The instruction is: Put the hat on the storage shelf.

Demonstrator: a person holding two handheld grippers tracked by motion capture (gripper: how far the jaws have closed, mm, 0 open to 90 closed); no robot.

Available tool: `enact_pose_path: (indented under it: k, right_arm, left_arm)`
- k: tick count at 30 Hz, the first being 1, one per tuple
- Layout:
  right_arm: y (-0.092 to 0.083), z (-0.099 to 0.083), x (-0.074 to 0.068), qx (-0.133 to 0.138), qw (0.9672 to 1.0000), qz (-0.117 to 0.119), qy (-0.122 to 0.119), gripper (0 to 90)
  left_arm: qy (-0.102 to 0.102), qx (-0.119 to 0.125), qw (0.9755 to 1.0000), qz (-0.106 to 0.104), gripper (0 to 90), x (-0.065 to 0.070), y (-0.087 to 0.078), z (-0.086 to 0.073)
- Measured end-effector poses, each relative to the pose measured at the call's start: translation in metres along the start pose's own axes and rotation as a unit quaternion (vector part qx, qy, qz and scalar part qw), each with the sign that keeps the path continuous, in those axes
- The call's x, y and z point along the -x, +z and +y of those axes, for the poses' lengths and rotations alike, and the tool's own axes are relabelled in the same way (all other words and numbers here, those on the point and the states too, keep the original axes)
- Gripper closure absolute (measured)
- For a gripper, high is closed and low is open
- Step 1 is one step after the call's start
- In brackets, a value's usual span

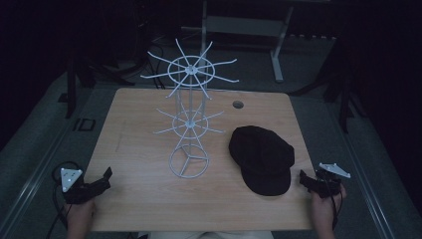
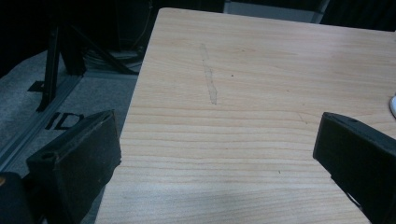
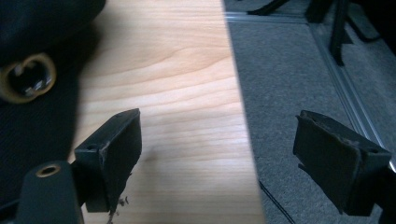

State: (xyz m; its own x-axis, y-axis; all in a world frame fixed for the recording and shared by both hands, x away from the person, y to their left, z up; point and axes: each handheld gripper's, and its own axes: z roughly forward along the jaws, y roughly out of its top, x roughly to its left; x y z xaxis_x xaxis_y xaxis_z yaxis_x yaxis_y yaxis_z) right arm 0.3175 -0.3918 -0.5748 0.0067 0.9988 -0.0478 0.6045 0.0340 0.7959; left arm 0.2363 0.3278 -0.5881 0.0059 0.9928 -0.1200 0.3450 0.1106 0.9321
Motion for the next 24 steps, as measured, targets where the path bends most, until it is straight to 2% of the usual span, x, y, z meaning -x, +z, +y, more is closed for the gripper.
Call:
enact_pose_path:
  k: [2,8,10,12,16,20,21,22,24]
  right_arm:
    - [-0.001,0.000,0.002,0.002,1.0000,0.001,0.008,15.3]
    - [-0.001,0.000,0.001,0.002,1.0000,0.005,0.004,13.8]
    - [-0.003,0.002,0.001,0.005,0.9999,0.012,0.007,13.4]
    - [-0.007,0.008,0.002,0.007,0.9995,0.029,0.014,13.2]
    - [-0.026,0.028,-0.002,0.032,0.9985,0.044,0.011,13.7]
    - [-0.046,0.053,-0.010,0.051,0.9961,0.073,0.001,13.8]
    - [-0.046,0.053,-0.010,0.051,0.9961,0.073,0.001,13.8]
    - [-0.056,0.067,-0.016,0.066,0.9935,0.093,-0.002,13.8]
    - [-0.063,0.077,-0.022,0.077,0.9919,0.100,-0.011,13.9]
  left_arm:
    - [0.000,0.000,1.0000,0.000,1.5,0.000,0.000,0.000]
    - [-0.001,-0.001,1.0000,0.002,1.4,0.000,0.000,0.000]
    - [-0.001,-0.001,1.0000,0.002,1.5,0.000,0.000,0.000]
    - [-0.001,-0.001,1.0000,0.003,1.4,0.000,0.000,0.000]
    - [-0.001,0.000,1.0000,0.003,1.4,0.000,0.000,0.000]
    - [0.000,0.000,1.0000,0.002,1.4,0.000,0.000,0.000]
    - [0.000,0.000,1.0000,0.002,1.4,0.000,0.000,0.000]
    - [0.001,0.000,1.0000,0.002,1.4,0.000,0.000,0.000]
    - [0.001,0.000,1.0000,0.001,1.4,0.000,0.000,0.000]
